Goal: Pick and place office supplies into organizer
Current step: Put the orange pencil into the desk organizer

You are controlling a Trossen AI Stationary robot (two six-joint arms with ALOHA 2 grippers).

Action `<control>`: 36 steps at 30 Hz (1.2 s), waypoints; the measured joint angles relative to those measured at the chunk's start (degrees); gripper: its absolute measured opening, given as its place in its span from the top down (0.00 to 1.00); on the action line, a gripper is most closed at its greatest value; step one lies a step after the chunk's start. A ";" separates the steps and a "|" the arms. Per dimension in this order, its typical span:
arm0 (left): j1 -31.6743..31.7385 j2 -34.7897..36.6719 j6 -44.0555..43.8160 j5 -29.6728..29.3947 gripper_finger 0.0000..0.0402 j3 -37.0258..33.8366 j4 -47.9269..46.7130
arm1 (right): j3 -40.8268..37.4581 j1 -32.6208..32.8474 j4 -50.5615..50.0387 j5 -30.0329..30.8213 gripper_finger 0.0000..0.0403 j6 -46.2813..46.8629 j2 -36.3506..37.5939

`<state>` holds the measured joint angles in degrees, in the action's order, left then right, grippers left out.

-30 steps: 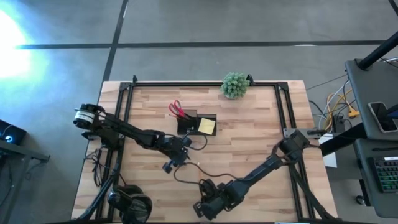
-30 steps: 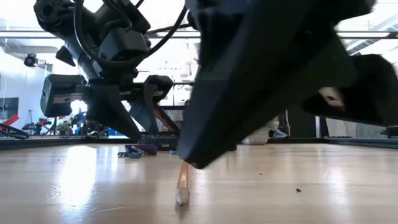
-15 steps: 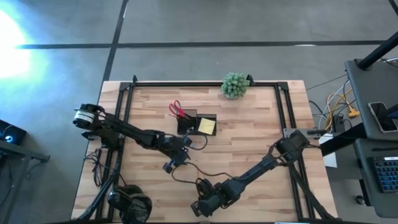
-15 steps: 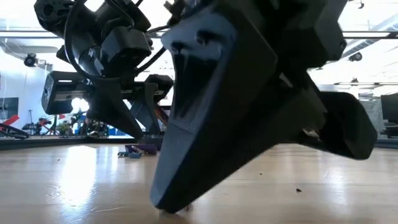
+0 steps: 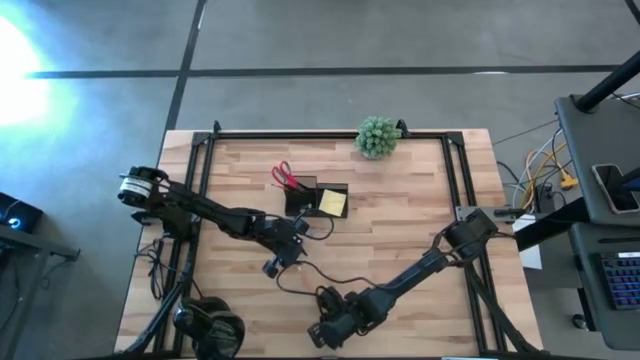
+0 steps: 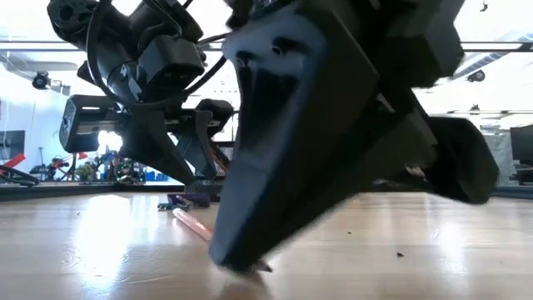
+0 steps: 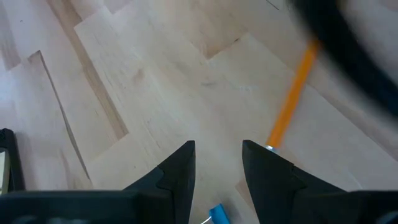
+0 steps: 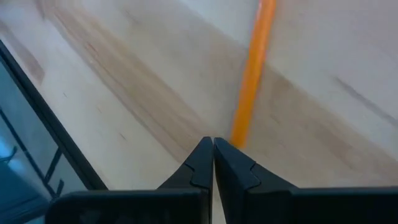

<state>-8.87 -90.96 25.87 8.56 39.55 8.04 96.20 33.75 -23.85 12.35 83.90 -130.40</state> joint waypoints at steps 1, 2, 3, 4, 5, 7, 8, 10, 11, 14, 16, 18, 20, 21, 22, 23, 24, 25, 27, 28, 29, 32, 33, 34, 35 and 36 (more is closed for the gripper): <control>0.08 0.00 -0.01 0.00 0.71 0.00 0.00 | 0.02 0.24 -0.30 1.53 0.98 0.02 0.50; 0.18 0.00 -0.01 0.01 0.71 0.00 0.01 | 0.25 0.49 -1.14 2.89 0.98 0.02 1.19; 0.30 0.00 -0.01 -0.01 0.71 0.00 -0.01 | 0.73 0.77 -2.30 4.04 0.98 0.09 1.86; 0.42 0.00 0.00 0.00 0.71 0.00 -0.01 | 1.14 1.04 -3.25 4.55 0.98 0.51 2.40; 0.56 0.00 0.00 -0.02 0.71 0.00 0.01 | 1.26 1.25 -4.09 4.66 0.98 1.05 2.74; 0.82 0.00 -0.01 0.00 0.71 0.00 0.01 | 1.09 1.64 -4.71 3.74 0.98 1.82 2.64; 0.95 0.00 -0.01 0.00 0.71 0.00 -0.01 | 0.95 1.83 -4.70 2.96 0.98 1.89 2.21; 1.21 0.00 0.00 0.00 0.71 0.00 0.01 | 0.82 1.93 -4.61 2.22 0.98 2.22 1.67; 1.32 0.00 0.00 0.00 0.71 0.00 -0.01 | 0.74 1.93 -4.49 2.18 0.98 2.48 1.61; 1.54 0.00 0.02 -0.01 0.71 0.00 -0.01 | 0.81 1.85 -3.90 2.22 0.98 2.91 1.38; 1.54 0.00 0.02 -0.02 0.71 0.00 -0.01 | 0.75 1.77 -4.02 2.21 0.98 2.88 0.90; 1.54 0.00 0.01 -0.01 0.71 0.00 -0.01 | 0.70 1.57 -4.21 2.20 0.98 2.64 0.76; 1.54 0.00 -0.01 -0.01 0.71 0.00 -0.01 | 0.66 1.49 -3.82 2.22 0.98 2.64 0.82; 1.54 0.00 0.00 -0.01 0.71 0.00 -0.01 | 0.45 1.49 -3.70 2.22 0.98 2.68 0.82; 1.56 0.00 -0.01 0.00 0.71 0.00 -0.01 | 0.18 1.48 -3.86 2.22 0.98 2.89 0.82; 1.58 0.00 -0.01 0.00 0.71 0.00 -0.01 | -0.08 1.47 -4.01 2.22 0.98 3.07 0.82; 1.64 0.00 -0.01 -0.02 0.71 0.00 -0.01 | -0.30 1.47 -4.03 2.21 0.98 3.12 0.80; 1.65 0.00 0.00 0.00 0.71 0.00 -0.01 | -0.43 1.46 -3.92 2.22 0.98 3.10 0.80; 1.69 0.00 -0.01 -0.02 0.71 -0.02 -0.01 | -0.55 1.39 -3.58 2.22 0.98 3.13 0.80; 1.69 0.00 -0.01 -0.02 0.71 -0.02 -0.01 | -0.60 1.36 -3.61 2.22 0.98 3.26 0.80; 1.69 0.00 0.00 -0.02 0.71 -0.02 -0.01 | -0.78 1.36 -3.53 2.22 0.98 3.53 0.80; 1.69 0.00 -0.01 -0.02 0.71 -0.02 -0.01 | -1.75 1.20 -1.15 2.29 0.98 3.81 0.80; 1.69 -0.02 -0.03 0.00 0.71 -0.02 -0.01 | -1.86 1.12 -0.86 2.37 0.98 4.18 0.80; 1.69 -0.01 -0.03 0.00 0.71 -0.02 -0.01 | -1.88 1.11 -0.73 2.41 0.98 4.55 0.80; 1.69 -0.02 -0.03 -0.01 0.71 -0.04 -0.01 | -1.88 1.10 -0.36 2.44 0.98 4.74 0.80; 1.69 -0.02 -0.03 0.00 0.71 -0.04 -0.01 | -1.81 1.10 0.09 2.44 0.98 4.75 0.80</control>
<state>-7.18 -90.98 25.85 8.56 39.51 8.03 94.40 34.85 -23.76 14.79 88.65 -129.60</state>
